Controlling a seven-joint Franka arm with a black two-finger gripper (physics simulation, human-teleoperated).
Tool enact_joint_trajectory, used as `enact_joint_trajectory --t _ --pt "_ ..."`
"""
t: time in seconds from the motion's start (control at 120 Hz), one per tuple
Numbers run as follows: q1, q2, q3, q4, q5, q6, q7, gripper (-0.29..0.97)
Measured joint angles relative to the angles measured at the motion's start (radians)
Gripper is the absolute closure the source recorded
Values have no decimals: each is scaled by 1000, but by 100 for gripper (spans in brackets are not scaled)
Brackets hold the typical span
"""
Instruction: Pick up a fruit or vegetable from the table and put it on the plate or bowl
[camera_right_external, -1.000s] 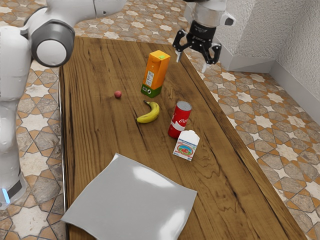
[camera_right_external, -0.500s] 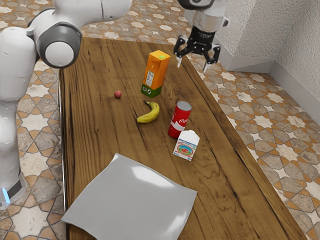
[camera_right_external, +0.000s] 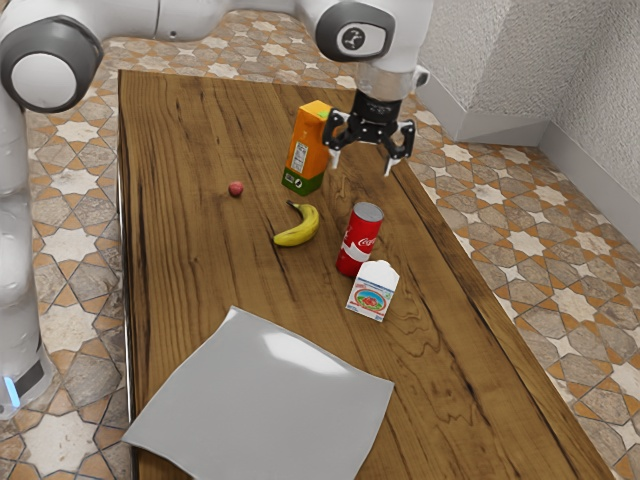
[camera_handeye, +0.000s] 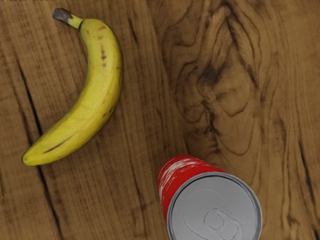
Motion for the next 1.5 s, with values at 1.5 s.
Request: enact_joint_trajectory --t 1.5 --pt "146 -129 15 -428 -11 320 57 0"
